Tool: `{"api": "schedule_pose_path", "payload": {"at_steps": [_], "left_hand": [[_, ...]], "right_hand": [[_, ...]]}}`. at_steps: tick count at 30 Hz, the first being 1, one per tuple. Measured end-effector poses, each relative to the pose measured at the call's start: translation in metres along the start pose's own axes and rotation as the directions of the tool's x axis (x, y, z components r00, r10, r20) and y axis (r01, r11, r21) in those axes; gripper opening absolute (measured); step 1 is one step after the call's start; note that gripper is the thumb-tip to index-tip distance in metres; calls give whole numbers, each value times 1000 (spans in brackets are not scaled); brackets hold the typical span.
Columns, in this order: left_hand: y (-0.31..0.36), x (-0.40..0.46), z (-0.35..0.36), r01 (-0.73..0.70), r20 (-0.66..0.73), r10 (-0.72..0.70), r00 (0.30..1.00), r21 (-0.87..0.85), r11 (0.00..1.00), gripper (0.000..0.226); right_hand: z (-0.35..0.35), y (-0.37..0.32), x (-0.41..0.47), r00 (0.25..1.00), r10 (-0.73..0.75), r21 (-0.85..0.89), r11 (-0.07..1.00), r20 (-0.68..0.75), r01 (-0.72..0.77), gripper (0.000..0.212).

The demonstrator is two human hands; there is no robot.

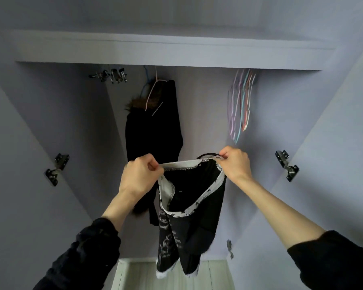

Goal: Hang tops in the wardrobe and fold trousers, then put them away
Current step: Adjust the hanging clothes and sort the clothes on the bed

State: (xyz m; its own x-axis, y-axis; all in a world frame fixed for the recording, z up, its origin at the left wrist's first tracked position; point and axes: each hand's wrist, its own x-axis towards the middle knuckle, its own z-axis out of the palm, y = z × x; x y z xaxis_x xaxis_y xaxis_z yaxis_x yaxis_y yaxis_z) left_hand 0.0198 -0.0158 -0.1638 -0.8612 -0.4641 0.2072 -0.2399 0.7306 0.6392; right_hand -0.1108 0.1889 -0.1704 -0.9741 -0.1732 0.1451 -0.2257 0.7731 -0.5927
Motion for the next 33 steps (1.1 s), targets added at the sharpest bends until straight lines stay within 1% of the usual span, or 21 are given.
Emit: {"api": "schedule_pose_path", "payload": {"at_steps": [1, 2, 3, 4, 6, 7, 8, 9, 10, 12, 14, 15, 18, 20, 23, 25, 27, 30, 31, 33], "left_hand": [[-2, 1, 1, 8, 55, -11, 998, 67, 998, 21], [-3, 1, 2, 7, 118, -22, 993, 126, 992, 18], [-1, 0, 5, -7, 174, -21, 985, 162, 987, 12], [3, -1, 8, -31, 218, -7, 976, 171, 985, 13], [16, -4, 20, -87, 257, 56, 965, 114, 990, 46], [24, -5, 27, -116, 227, 95, 969, 83, 990, 55], [33, -6, 33, -142, 176, 130, 976, 60, 988, 58], [41, -7, 38, -154, 114, 148, 982, 53, 987, 53], [47, -6, 41, -163, 50, 161, 986, 51, 985, 42], [54, -3, 43, -156, -23, 159, 987, 106, 982, 18], [58, 1, 43, -142, -37, 152, 988, 196, 970, 14], [61, 2, 44, -145, -39, 157, 987, 214, 966, 14], [69, 7, 44, -179, -32, 187, 982, 164, 970, 10], [69, 12, 38, -171, -44, 178, 983, 118, 978, 8], [60, 23, 23, -124, -56, 126, 990, 45, 991, 2], [51, 33, 13, -108, -4, 109, 994, 77, 991, 6], [43, 40, 9, -128, 119, 112, 987, 144, 981, 16], [38, 43, 8, -160, 323, 111, 940, 129, 979, 34], [37, 43, 10, -163, 375, 107, 921, 123, 979, 34], [36, 43, 15, -182, 434, 105, 895, 139, 973, 21]], "right_hand": [[-1, -1, -1, 1000, -19, 41, 999, 15, 18, 6], [-2, -5, -2, 999, -44, 79, 996, 31, 41, 6], [-2, -10, -4, 996, -72, 109, 992, 47, 66, 12], [-1, -17, -5, 993, -102, 136, 986, 67, 92, 17], [2, -30, -8, 982, -159, 156, 977, 102, 142, 21], [4, -34, -9, 976, -185, 149, 974, 112, 168, 20], [6, -37, -10, 971, -206, 144, 971, 121, 188, 19], [6, -39, -10, 967, -221, 144, 969, 130, 202, 18], [6, -39, -10, 963, -230, 141, 967, 137, 211, 16], [3, -36, -9, 959, -247, 92, 968, 141, 235, 12], [1, -31, -6, 955, -258, -14, 965, 143, 263, 14], [1, -27, -5, 955, -262, -83, 958, 138, 275, 16], [4, -12, 1, 959, -262, -224, 934, 105, 280, 20], [5, 0, 6, 972, -209, -258, 938, 107, 230, 24], [-1, 25, 17, 992, -74, -290, 952, 98, 99, 30], [-7, 37, 24, 997, -35, -288, 956, 70, 54, 30], [-13, 40, 30, 998, -52, -271, 961, 45, 62, 26], [-21, 32, 39, 995, -96, -200, 975, 26, 99, 26], [-25, 29, 42, 995, -98, -160, 982, 28, 101, 28], [-31, 23, 46, 996, -81, -68, 994, 39, 84, 32]]}}
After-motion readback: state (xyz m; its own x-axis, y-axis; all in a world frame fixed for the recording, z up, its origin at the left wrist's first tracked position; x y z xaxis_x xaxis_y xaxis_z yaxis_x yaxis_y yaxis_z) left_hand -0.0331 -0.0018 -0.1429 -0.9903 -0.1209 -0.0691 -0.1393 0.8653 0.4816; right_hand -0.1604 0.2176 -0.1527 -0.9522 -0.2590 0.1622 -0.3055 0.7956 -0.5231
